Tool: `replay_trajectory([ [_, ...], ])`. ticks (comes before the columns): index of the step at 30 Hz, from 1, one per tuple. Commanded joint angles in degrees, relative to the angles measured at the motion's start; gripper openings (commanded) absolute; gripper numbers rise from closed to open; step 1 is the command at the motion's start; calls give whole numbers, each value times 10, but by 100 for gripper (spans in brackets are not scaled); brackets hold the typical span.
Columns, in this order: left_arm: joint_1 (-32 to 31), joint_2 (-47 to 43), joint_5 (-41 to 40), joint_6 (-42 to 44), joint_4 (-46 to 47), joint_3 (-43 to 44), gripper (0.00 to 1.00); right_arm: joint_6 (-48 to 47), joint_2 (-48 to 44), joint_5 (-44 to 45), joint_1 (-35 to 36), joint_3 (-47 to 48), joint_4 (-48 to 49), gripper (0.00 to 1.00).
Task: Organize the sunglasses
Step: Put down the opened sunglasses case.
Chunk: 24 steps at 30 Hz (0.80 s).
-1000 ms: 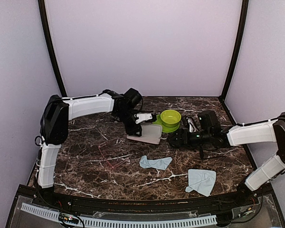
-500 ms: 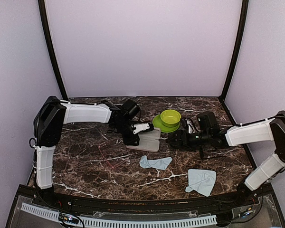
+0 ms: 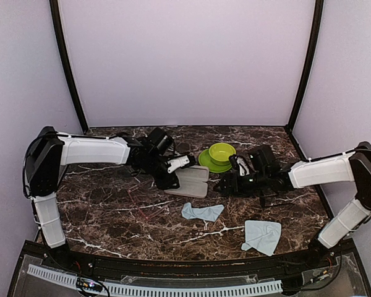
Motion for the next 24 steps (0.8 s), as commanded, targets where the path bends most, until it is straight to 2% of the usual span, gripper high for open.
replay_trajectory([
  [1, -25, -82, 25, -32, 48, -53, 45, -76, 8, 85, 34, 43, -91, 68],
  [8, -79, -118, 43, -90, 131, -134, 51, -102, 26, 122, 56, 52, -128, 60],
  [18, -102, -103, 34, -118, 153, -145, 54, -121, 77, 139, 77, 71, -151, 42],
  [24, -108, -93, 36, -127, 157, -149, 54, -129, 86, 158, 88, 70, -154, 35],
])
